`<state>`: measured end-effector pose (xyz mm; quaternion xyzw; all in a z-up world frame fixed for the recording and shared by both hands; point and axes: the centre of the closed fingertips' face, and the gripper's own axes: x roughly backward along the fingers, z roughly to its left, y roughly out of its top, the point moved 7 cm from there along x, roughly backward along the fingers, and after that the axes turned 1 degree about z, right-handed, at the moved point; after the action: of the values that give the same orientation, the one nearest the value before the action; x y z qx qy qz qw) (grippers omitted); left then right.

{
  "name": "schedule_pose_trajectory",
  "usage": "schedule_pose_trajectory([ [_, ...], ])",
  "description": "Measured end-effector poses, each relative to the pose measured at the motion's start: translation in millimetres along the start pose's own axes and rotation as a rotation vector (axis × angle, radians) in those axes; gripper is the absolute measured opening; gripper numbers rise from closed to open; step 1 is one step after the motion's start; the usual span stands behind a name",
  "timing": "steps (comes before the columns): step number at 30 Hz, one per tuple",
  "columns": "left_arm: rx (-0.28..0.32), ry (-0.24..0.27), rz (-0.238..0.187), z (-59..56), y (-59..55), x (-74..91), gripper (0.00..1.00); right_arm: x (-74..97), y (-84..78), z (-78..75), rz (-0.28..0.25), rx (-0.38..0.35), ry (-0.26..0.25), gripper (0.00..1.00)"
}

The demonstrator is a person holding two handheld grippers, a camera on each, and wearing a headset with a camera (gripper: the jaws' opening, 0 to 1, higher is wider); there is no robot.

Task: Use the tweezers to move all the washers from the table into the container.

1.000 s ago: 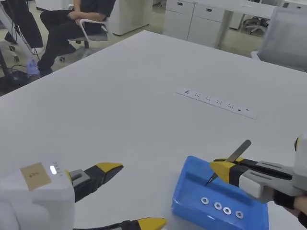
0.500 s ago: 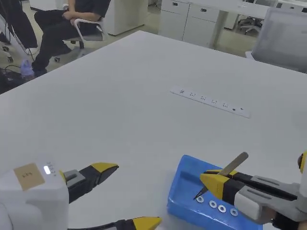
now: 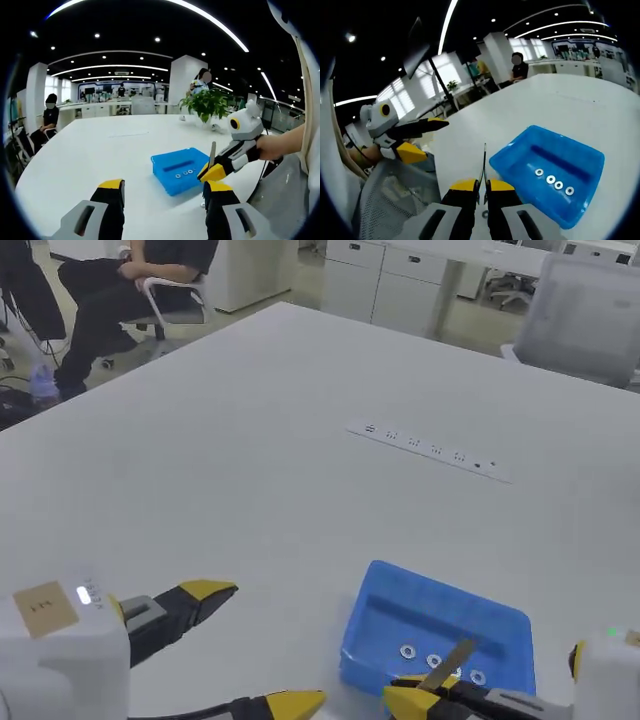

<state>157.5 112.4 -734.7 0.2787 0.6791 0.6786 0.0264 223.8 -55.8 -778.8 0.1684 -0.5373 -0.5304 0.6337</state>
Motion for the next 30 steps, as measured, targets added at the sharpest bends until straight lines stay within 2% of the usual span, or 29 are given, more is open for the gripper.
schedule_pose_trajectory([
  [12, 0.0, 0.005, -0.001, 1.8, -0.1, -0.2, 0.65, -7.9, -17.0, -3.1, 0.051, -0.003, 0.0, 0.04],
  [22, -0.002, -0.001, 0.002, 1.3, -0.6, -0.8, 0.65, -10.2, -19.4, -3.0, 0.06, 0.009, 0.001, 0.04],
  [25, -0.002, -0.002, 0.003, 1.2, -0.7, -0.8, 0.65, -10.4, -19.3, -0.7, 0.061, 0.038, -0.001, 0.04],
  [30, -0.003, -0.004, 0.003, 0.7, -0.8, -0.7, 0.65, -10.9, -20.1, 6.7, 0.077, 0.137, 0.006, 0.04],
])
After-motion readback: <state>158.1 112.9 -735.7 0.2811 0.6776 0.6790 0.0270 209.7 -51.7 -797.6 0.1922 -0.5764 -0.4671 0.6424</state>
